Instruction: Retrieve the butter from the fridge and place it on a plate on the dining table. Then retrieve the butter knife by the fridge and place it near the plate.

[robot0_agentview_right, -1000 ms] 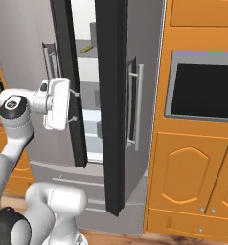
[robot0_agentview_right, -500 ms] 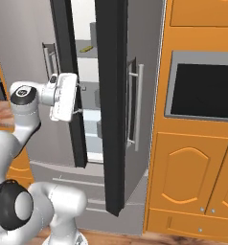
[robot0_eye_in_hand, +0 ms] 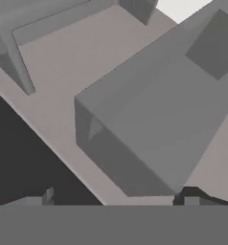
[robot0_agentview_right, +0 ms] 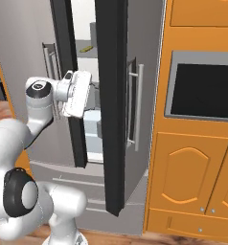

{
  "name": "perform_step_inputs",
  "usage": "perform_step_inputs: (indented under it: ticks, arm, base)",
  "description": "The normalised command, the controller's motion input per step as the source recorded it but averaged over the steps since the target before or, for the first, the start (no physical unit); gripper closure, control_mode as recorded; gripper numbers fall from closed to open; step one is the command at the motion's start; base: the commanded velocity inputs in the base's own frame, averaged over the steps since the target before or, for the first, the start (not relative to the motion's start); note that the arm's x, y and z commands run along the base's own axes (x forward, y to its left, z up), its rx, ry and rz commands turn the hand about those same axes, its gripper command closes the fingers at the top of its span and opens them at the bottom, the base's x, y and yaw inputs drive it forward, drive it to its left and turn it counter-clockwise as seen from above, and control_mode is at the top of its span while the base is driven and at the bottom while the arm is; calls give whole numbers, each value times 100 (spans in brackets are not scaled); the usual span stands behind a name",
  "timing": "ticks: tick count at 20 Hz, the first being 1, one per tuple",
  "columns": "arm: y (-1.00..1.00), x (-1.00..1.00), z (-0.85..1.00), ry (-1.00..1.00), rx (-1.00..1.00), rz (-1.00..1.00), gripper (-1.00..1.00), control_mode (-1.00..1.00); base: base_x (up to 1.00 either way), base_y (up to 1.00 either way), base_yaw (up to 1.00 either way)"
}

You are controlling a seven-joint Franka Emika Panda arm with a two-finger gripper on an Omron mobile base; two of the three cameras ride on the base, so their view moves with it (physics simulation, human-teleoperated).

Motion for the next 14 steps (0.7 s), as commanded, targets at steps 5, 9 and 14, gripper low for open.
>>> perform_step_inputs:
  ticks: [5,9,14]
  arm:
    - [-72,0,0,5,0,-1,-100,-100]
    - [-84,-4,0,2,0,-2,-100,-100]
    - [-99,-16,0,3,0,-4,-100,-100]
  base:
    - [0,0,0]
    - [0,0,0]
    - [0,0,0]
